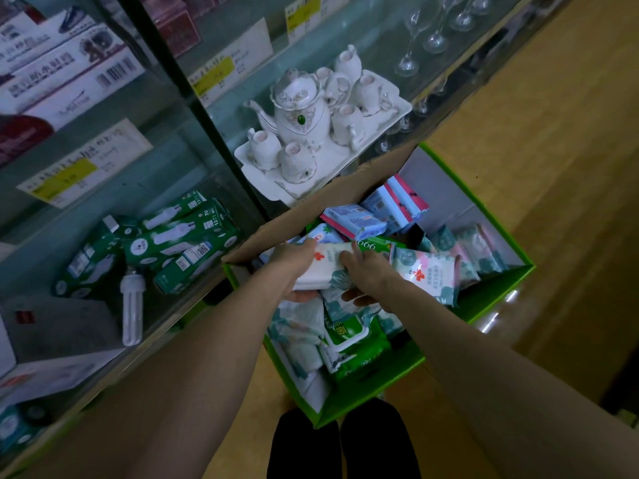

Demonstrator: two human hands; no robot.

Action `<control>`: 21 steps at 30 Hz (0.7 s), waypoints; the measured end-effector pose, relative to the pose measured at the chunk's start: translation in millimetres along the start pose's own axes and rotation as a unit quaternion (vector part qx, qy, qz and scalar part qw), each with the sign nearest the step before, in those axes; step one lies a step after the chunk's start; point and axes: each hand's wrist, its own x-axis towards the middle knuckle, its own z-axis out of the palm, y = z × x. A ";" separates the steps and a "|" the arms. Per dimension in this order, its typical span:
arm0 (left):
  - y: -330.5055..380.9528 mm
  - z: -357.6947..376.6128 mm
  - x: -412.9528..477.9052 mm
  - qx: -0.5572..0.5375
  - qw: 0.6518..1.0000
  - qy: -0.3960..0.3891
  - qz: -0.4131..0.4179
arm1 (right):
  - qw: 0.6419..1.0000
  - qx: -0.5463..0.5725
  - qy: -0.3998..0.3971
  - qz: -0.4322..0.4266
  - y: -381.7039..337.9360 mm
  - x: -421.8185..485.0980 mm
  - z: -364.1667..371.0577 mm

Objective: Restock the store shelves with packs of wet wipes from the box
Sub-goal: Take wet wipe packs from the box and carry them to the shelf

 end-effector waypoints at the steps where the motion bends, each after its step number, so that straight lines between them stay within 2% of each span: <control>1: -0.4 -1.0 -3.7 -0.007 1.000 -0.008 -0.008 | 1.000 0.008 0.011 0.000 3.7 3.0 0.6; 4: -1.6 -1.7 -5.6 -0.001 1.000 0.008 -0.001 | 0.998 0.052 0.039 0.013 11.8 10.9 0.6; 7: 0.2 -4.0 -8.9 -0.026 0.999 -0.024 -0.004 | 0.989 0.136 0.030 0.043 14.0 13.5 -1.0; 13: 13.4 -9.0 -15.9 -0.012 0.999 -0.043 0.003 | 0.992 0.094 0.080 0.022 3.3 1.1 -7.8; 21: 58.0 -15.8 -62.8 0.014 0.991 -0.087 0.100 | 0.982 0.140 0.127 -0.018 -16.4 -52.7 -47.3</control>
